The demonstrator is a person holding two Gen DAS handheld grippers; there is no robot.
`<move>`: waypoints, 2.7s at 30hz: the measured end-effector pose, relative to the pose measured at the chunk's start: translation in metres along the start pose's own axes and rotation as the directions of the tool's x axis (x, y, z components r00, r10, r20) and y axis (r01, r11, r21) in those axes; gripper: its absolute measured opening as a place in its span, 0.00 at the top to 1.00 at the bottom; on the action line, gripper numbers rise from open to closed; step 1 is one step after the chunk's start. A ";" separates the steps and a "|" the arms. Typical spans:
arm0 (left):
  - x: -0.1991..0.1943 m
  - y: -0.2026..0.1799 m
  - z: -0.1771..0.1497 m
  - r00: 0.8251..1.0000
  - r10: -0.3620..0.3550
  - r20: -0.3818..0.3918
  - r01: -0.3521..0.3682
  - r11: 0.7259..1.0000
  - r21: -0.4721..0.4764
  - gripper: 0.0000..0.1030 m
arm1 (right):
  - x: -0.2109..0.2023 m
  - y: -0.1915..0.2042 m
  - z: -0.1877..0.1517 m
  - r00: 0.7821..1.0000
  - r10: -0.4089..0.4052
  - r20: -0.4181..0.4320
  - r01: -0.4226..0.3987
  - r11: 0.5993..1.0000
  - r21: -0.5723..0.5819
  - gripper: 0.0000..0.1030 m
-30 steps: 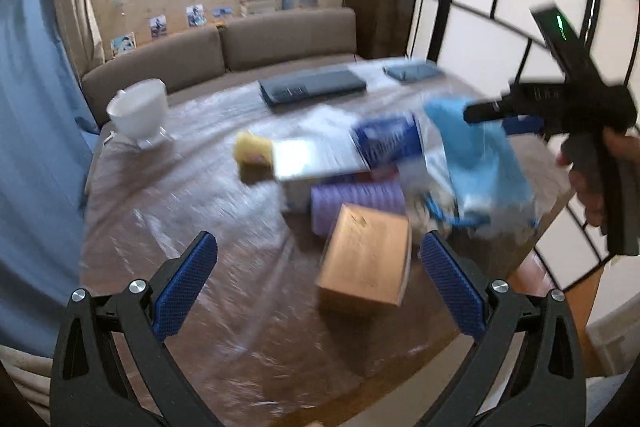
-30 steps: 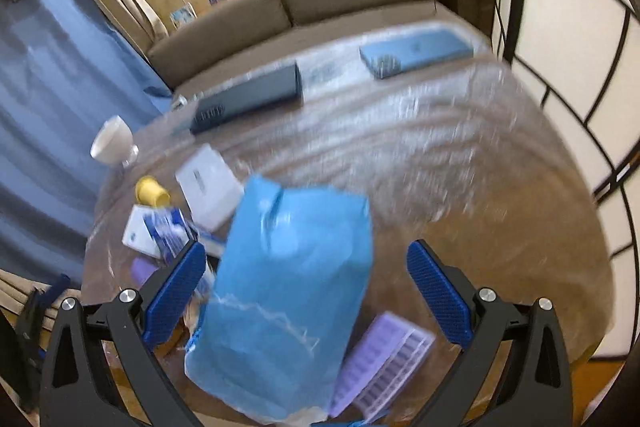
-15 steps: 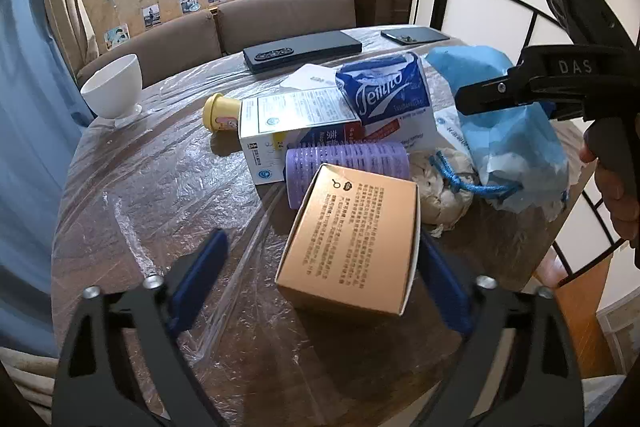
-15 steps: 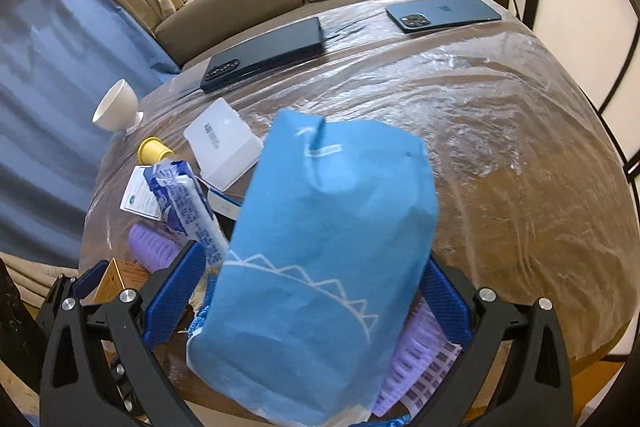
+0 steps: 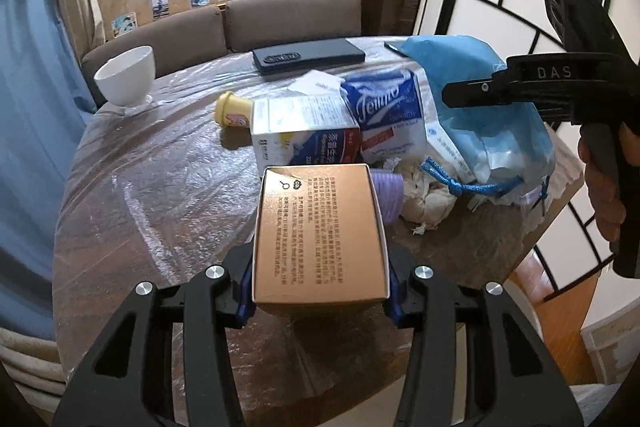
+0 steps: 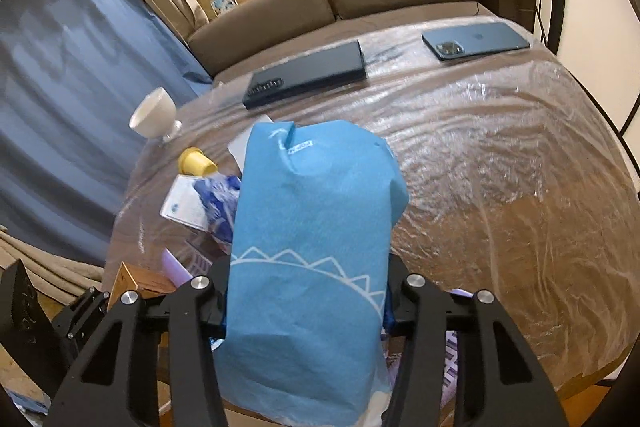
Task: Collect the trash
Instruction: 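Carry the tan box with the left tool while the right tool carries the blue bag over the white bin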
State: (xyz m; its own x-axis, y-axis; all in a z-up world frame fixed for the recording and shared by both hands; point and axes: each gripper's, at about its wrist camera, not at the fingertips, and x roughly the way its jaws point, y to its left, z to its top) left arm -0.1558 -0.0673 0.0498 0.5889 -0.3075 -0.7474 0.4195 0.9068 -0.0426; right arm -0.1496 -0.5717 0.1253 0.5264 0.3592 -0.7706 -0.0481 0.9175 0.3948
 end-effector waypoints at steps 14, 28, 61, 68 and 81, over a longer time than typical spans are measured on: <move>-0.029 0.012 -0.002 0.999 -0.010 0.039 0.013 0.997 -0.077 0.53 | -0.046 0.032 -0.012 0.994 0.094 0.052 -0.088 0.991 -0.098 0.52; -0.047 0.006 -0.016 1.000 -0.025 0.018 0.027 0.995 -0.098 0.53 | -0.066 0.056 -0.075 0.996 0.085 -0.011 -0.086 0.976 -0.201 0.52; -0.046 -0.037 -0.050 0.988 -0.121 -0.097 0.122 0.993 0.001 0.52 | -0.046 0.038 -0.166 0.980 -0.042 -0.194 -0.006 0.971 -0.238 0.52; -0.044 -0.044 -0.054 0.984 -0.136 -0.119 0.140 0.990 0.029 0.53 | -0.038 0.033 -0.176 0.974 -0.064 -0.216 0.012 0.973 -0.232 0.52; -0.048 -0.057 -0.065 0.978 -0.148 -0.147 0.162 0.983 0.084 0.53 | -0.021 0.034 -0.191 0.963 -0.108 -0.247 0.045 0.968 -0.247 0.52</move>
State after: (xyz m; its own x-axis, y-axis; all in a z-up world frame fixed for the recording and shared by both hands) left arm -0.2528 -0.0853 0.0450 0.4124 -0.3927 -0.8220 0.5657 0.8177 -0.1068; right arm -0.3243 -0.5151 0.0596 0.3026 0.2892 -0.9082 -0.2328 0.9464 0.2238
